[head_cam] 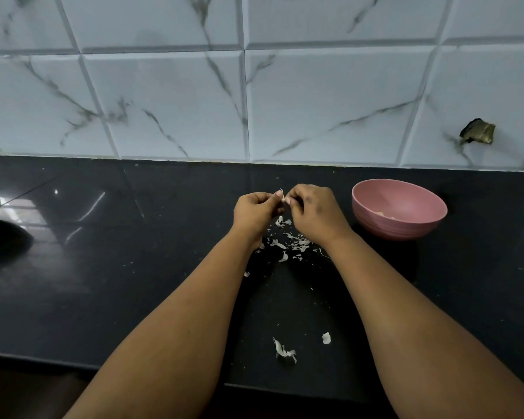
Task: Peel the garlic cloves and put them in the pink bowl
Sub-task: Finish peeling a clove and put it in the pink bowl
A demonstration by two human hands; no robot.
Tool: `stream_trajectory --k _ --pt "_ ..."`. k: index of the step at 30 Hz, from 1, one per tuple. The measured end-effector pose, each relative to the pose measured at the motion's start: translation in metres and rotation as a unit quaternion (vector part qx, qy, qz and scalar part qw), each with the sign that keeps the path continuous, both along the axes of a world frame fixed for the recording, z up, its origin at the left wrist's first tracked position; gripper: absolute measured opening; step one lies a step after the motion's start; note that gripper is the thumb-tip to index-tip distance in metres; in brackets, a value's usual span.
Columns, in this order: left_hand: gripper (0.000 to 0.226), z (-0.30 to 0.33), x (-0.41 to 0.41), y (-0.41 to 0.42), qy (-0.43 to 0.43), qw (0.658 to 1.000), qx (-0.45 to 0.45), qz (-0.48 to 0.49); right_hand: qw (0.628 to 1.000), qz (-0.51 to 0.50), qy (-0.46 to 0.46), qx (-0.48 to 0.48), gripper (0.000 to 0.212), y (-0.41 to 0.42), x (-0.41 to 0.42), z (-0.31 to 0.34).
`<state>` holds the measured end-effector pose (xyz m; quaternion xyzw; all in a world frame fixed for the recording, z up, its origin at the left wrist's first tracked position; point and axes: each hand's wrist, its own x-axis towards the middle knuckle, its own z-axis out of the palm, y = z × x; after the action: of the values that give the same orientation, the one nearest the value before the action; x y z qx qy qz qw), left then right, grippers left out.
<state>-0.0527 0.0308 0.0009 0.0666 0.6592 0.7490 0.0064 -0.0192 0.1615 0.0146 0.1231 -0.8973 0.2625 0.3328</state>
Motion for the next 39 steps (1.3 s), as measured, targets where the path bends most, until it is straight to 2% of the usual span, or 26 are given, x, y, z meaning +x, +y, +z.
stream_trajectory --k 7,11,15,19,23,27,31,36,39 --pt "0.02 0.001 -0.001 0.001 -0.005 1.0 0.028 0.007 0.999 -0.028 0.012 0.022 0.014 -0.008 -0.003 -0.005" --pt "0.021 0.004 0.003 0.003 -0.006 0.999 0.041 -0.007 0.999 -0.042 0.027 -0.006 0.017 -0.011 -0.003 -0.005" --pt "0.022 0.008 0.006 0.005 -0.019 0.995 0.086 -0.046 0.996 -0.037 0.028 -0.072 0.016 -0.011 -0.002 -0.003" --pt "0.021 0.01 0.007 0.005 -0.037 0.983 0.144 -0.105 0.99 -0.032 -0.019 -0.133 0.018 -0.009 -0.002 -0.002" --pt "0.017 0.01 0.006 0.003 -0.038 0.98 0.153 -0.124 0.981 -0.025 -0.063 -0.182 0.022 -0.01 -0.004 -0.001" --pt "0.017 0.015 0.011 0.0 -0.043 0.973 0.17 -0.15 0.946 -0.018 -0.119 -0.3 0.022 -0.011 -0.008 0.001" --pt "0.021 0.019 0.014 0.0 -0.059 0.969 0.187 -0.151 0.915 -0.028 -0.123 -0.384 0.031 -0.007 -0.008 0.004" --pt "0.023 0.02 0.014 -0.001 -0.065 0.97 0.176 -0.152 0.941 -0.078 -0.118 -0.308 0.038 0.002 -0.003 0.005" --pt "0.023 0.018 0.012 -0.001 -0.059 0.977 0.152 -0.134 0.961 -0.111 -0.114 -0.226 0.035 0.003 0.0 0.001"
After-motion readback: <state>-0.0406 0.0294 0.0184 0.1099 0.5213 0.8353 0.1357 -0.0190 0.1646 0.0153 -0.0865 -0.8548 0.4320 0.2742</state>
